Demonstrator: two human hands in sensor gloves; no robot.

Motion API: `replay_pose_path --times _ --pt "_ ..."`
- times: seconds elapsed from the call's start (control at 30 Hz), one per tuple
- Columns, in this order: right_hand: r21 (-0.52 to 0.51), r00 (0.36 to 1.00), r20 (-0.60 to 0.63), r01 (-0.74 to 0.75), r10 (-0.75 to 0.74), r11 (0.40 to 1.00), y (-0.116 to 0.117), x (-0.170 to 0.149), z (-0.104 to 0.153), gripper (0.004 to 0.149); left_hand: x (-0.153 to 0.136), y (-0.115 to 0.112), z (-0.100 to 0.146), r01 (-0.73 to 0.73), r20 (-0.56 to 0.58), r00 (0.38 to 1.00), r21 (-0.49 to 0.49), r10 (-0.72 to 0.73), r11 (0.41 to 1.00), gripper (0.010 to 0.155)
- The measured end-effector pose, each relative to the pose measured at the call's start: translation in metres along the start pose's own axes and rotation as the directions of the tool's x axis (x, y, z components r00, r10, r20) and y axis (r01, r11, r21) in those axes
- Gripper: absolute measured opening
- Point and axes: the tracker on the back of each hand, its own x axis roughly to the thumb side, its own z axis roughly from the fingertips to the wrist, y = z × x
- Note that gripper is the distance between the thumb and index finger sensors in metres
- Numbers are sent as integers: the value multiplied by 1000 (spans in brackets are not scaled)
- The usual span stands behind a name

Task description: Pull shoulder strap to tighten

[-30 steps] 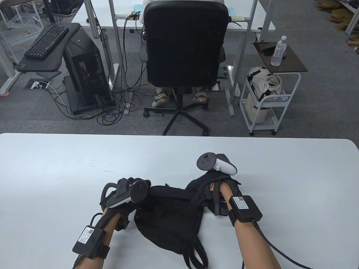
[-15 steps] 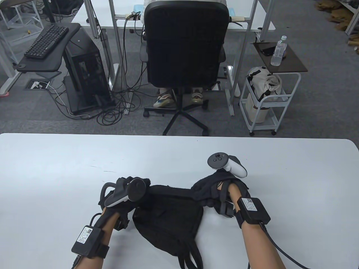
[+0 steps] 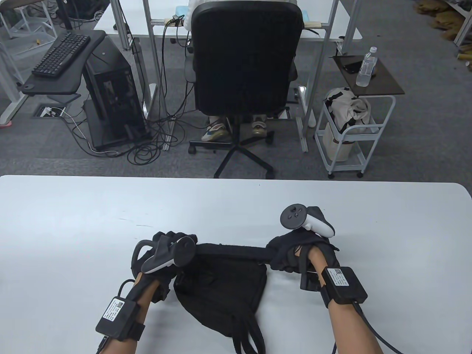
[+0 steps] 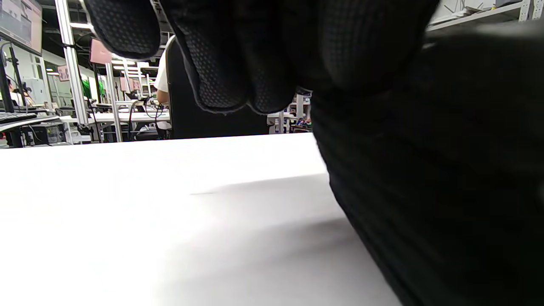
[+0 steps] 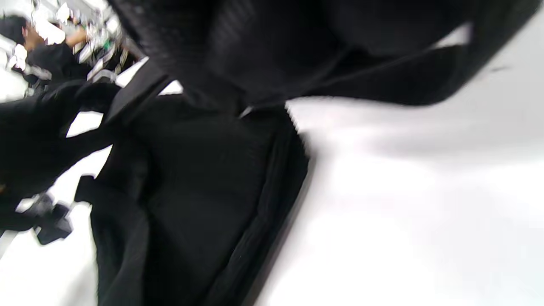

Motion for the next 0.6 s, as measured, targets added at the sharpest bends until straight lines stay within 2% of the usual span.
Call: replay_pose_path --times 0.07,0.17,0.2,0.27,0.4,0.43,0.5,0.6 --pt "-19 996 -66 -64 63 998 -3 -5 3 73 0 1 0 -38 9 999 8 38 999 66" --pt "-10 982 -120 -145 143 989 -5 -7 4 74 7 1 0 27 6 1000 13 -27 1000 66" --pt "-28 981 -130 -147 142 989 -6 -8 4 74 8 -1 -1 -1 11 1000 2 1 1000 65" --pt "-113 980 -136 -162 146 980 -13 -11 3 74 10 -2 -2 0 9 1000 6 0 1000 66" --pt "-295 986 -154 -101 57 950 -34 -13 3 80 21 1 -2 9 -23 1000 27 -8 1000 66" --pt "-305 985 -162 -114 66 946 -39 -13 3 83 24 2 -3 13 -22 1000 29 -13 999 66" --pt "-262 989 -145 -67 29 963 -39 -16 2 89 27 2 -3 45 -22 999 9 -45 999 66" --pt "-165 998 -52 29 -38 986 -26 -25 1 100 25 -2 -3 82 -20 996 -12 -82 997 66"
